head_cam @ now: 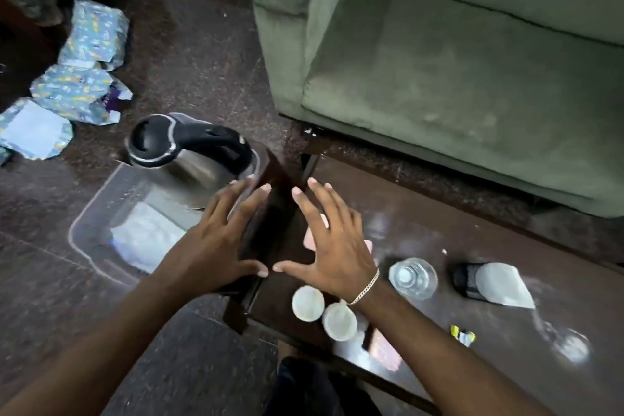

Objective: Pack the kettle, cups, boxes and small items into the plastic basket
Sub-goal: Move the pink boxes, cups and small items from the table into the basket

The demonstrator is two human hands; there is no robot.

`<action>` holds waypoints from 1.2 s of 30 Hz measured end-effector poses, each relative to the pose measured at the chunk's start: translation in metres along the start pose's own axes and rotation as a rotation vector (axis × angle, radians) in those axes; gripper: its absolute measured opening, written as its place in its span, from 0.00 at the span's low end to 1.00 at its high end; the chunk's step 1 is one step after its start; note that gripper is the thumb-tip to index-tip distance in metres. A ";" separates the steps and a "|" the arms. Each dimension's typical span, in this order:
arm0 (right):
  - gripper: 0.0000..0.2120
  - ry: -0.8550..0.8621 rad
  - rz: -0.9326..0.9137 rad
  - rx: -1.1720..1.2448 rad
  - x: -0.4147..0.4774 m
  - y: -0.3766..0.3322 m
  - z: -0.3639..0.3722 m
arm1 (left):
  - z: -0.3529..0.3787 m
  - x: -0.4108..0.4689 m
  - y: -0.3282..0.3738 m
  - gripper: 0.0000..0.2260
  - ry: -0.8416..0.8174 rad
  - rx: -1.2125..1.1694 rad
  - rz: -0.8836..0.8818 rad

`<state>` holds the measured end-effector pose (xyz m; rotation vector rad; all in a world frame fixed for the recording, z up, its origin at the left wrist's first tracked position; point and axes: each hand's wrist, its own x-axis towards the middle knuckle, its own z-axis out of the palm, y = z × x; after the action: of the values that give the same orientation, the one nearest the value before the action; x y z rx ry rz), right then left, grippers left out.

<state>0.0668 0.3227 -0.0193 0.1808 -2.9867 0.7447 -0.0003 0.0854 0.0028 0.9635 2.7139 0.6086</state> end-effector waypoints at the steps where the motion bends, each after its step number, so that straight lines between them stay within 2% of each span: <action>1: 0.57 -0.003 0.031 -0.013 -0.013 0.016 -0.007 | 0.011 0.008 0.013 0.57 -0.006 -0.019 0.033; 8: 0.56 -0.043 0.294 -0.088 -0.101 0.111 -0.039 | 0.092 0.053 0.100 0.58 -0.144 -0.153 0.099; 14: 0.55 -0.033 0.466 -0.056 -0.159 0.163 -0.045 | 0.155 0.078 0.155 0.58 -0.247 -0.216 0.124; 20: 0.57 -0.067 0.613 -0.044 -0.211 0.189 -0.032 | 0.204 0.066 0.183 0.58 -0.319 -0.255 0.046; 24: 0.56 -0.097 0.687 -0.031 -0.247 0.196 -0.019 | 0.232 0.038 0.197 0.54 -0.293 -0.225 -0.064; 26: 0.55 -0.101 0.692 -0.041 -0.260 0.195 -0.010 | 0.242 0.022 0.207 0.51 -0.244 -0.207 -0.139; 29: 0.47 -0.088 0.666 -0.032 -0.275 0.191 0.003 | 0.258 -0.001 0.221 0.47 -0.192 -0.164 -0.190; 36: 0.29 -0.241 0.478 -0.105 -0.286 0.180 0.026 | 0.288 -0.030 0.248 0.47 -0.380 0.036 -0.299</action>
<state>0.3266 0.4965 -0.1500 -0.5017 -3.3287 0.6302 0.2513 0.3305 -0.1439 0.5886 2.4608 0.2858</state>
